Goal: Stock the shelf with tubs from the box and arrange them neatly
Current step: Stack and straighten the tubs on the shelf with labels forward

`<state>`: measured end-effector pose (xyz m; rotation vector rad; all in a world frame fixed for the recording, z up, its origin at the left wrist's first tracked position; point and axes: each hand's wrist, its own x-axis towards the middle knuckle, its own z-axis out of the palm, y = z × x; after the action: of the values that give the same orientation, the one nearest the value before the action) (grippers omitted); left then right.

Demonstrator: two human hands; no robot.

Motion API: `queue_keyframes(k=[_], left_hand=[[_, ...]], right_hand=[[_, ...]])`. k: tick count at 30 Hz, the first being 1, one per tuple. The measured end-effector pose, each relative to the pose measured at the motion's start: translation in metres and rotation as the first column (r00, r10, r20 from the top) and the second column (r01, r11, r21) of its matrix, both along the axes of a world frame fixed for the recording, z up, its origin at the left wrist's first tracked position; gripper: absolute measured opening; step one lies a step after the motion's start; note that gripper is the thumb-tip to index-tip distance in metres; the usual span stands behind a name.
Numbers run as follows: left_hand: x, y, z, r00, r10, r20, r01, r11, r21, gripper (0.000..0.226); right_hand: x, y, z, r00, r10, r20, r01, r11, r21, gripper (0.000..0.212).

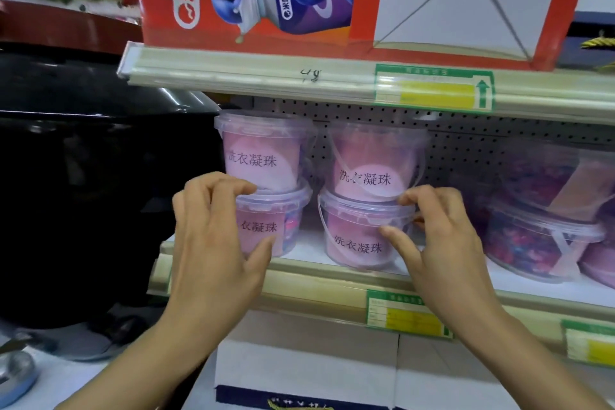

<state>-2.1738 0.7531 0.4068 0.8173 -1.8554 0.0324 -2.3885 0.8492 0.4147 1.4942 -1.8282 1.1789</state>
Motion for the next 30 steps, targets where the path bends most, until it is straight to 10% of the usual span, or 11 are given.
queue_keyframes(k=[10,30], left_hand=[[-0.006,-0.036,-0.007,0.966,-0.183,-0.185,0.242,0.893,0.379,0.093],[0.000,-0.051,-0.002,0.948,-0.270,-0.167,0.316,0.854,0.414,0.094]], right_hand=[[0.013,-0.003,0.000,0.998,-0.063,0.021,0.063,0.998,0.000,0.032],[0.014,0.001,0.001,0.998,-0.020,0.057,0.018,0.999,0.047,0.028]])
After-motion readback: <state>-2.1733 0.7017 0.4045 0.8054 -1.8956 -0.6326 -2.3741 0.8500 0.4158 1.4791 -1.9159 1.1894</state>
